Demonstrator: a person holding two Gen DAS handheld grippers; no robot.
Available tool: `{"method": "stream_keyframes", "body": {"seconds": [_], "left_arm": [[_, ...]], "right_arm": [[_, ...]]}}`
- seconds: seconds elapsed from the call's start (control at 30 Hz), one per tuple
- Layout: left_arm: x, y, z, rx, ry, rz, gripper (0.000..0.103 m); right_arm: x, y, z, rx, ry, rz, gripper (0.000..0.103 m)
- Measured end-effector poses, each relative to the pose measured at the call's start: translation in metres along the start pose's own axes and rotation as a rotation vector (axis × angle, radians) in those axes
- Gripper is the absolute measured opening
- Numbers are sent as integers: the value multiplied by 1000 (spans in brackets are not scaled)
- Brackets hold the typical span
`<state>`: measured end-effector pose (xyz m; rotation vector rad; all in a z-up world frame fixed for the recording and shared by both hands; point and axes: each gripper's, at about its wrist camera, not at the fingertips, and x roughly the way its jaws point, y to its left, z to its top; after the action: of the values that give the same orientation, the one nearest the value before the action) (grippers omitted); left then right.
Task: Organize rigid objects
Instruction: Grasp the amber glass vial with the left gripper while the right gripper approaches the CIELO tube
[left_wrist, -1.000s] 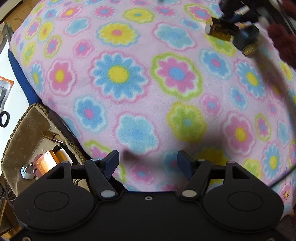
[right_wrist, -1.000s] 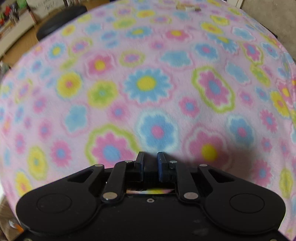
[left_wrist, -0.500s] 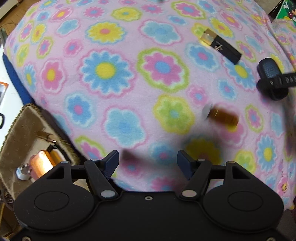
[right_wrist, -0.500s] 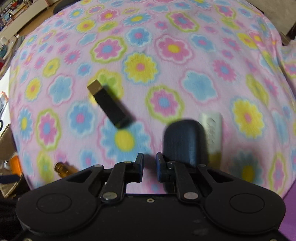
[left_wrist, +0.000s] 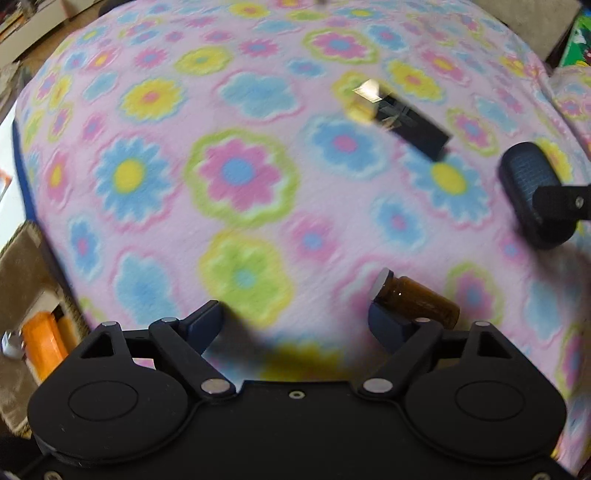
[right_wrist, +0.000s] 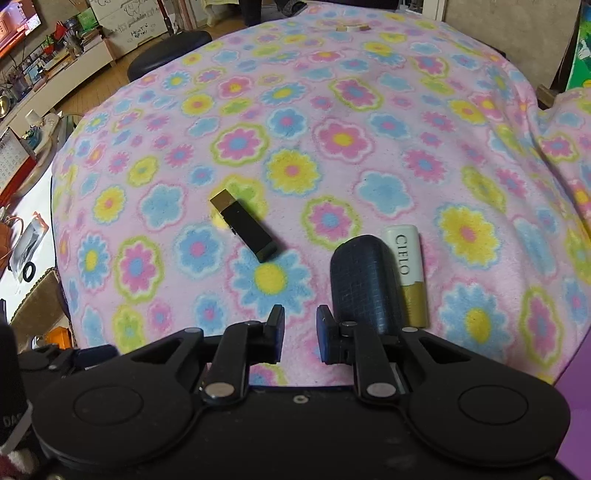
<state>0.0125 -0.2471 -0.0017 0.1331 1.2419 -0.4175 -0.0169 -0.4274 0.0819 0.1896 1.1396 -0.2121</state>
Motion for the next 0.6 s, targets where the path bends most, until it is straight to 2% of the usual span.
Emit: {"method": "stream_keyframes", "body": {"seconds": [0.13,0.23,0.3,0.33,0.47,0.6], "left_arm": [[9,-39,27,65,11,-3,82],[14,-66,49,156,79,-31,82],[10,-73,57,191,122,-88,73],[6,-74,59,207,129,-119,73],[-11,-75,57,265,91,-158,75],[-12,-80,58,273,89,-197,76]], "right_arm": [[-3,-16,-2,43,-1,-26,24],[-5,-32,-7,86,7,-34,24],[-9,-42,-9,113,6,-39,24],[-11,-47,-10,123,2,-38,24],[-21,-64,-12,155,-21,-48,24],[-17,-79,-14,182,-15,-50,25]]}}
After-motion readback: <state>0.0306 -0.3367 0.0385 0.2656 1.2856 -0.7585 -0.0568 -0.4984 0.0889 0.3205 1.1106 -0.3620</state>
